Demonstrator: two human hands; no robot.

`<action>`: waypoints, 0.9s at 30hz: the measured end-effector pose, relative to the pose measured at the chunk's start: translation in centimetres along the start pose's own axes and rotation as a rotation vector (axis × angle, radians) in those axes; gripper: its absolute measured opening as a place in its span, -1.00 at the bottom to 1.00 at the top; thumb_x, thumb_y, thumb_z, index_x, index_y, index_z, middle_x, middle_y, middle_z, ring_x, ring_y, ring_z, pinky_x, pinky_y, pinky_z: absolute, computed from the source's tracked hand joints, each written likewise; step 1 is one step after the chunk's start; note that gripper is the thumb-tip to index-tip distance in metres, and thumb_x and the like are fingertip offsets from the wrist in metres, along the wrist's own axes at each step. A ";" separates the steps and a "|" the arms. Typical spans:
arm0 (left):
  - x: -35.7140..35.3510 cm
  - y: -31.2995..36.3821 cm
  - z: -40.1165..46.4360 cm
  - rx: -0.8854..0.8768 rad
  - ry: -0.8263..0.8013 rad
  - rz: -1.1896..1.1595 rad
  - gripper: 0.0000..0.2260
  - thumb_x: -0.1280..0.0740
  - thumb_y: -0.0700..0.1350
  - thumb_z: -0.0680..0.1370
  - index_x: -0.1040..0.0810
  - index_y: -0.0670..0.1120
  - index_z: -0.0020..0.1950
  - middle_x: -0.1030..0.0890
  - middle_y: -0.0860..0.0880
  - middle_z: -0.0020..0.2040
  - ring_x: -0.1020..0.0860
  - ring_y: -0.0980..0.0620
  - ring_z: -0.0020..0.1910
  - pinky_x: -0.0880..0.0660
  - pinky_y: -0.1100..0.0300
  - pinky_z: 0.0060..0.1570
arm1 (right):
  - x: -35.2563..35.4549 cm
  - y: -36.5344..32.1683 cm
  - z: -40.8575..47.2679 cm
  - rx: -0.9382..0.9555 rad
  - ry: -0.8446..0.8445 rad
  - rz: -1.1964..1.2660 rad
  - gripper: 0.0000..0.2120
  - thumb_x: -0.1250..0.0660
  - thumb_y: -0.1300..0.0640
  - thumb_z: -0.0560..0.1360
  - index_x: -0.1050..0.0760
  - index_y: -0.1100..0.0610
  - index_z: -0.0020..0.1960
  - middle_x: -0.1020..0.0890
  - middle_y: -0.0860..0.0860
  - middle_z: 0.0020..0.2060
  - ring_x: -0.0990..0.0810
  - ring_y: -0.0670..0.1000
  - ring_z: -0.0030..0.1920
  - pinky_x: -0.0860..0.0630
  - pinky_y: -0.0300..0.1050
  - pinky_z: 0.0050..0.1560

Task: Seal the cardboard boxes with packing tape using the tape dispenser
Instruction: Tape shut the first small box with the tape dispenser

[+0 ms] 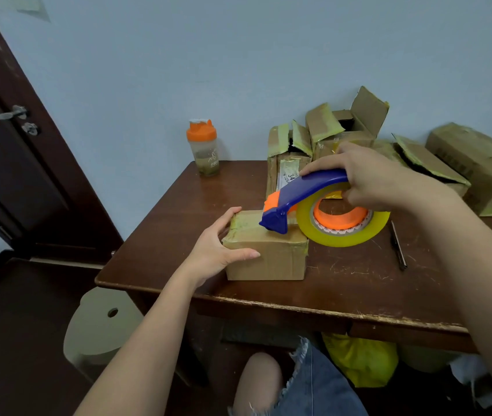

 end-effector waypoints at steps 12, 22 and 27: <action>0.5 2.0 -0.4 -0.067 0.050 0.252 -0.10 -0.52 0.22 0.25 -0.25 0.11 0.53 -0.18 0.14 0.49 -0.21 0.15 0.46 -0.27 0.11 0.45 | -0.2 -0.3 0.3 -0.009 0.091 0.075 -0.34 -0.31 0.41 0.40 -0.46 -0.24 0.29 -0.35 0.03 -0.09 -0.39 0.05 -0.10 -0.25 -0.24 -0.25; 2.7 1.5 -1.0 -0.104 0.201 0.488 -0.30 -0.41 0.07 0.51 -0.18 0.01 0.58 -0.16 0.10 0.57 -0.05 0.18 0.54 0.16 -0.05 0.53 | -1.0 -2.5 2.0 -0.012 0.159 0.064 -0.37 -0.35 0.38 0.42 -0.46 -0.17 0.34 -0.30 -0.01 -0.10 -0.43 0.10 -0.08 -0.37 -0.08 -0.12; 2.7 2.4 -0.8 -0.165 0.241 0.758 -0.33 -0.34 0.14 0.54 -0.17 -0.01 0.58 -0.15 0.08 0.57 0.00 0.14 0.56 0.23 0.01 0.50 | -1.1 -3.2 2.3 0.005 0.141 -0.027 -0.36 -0.34 0.39 0.44 -0.43 -0.18 0.36 -0.31 0.00 -0.03 -0.42 0.09 -0.07 -0.29 -0.13 -0.16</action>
Point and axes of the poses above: each hand's wrist, its own z-axis towards the middle knuckle, its own x-axis out of the back of the hand, y = z × x, the point moved 9 cm from there along z, towards the middle knuckle
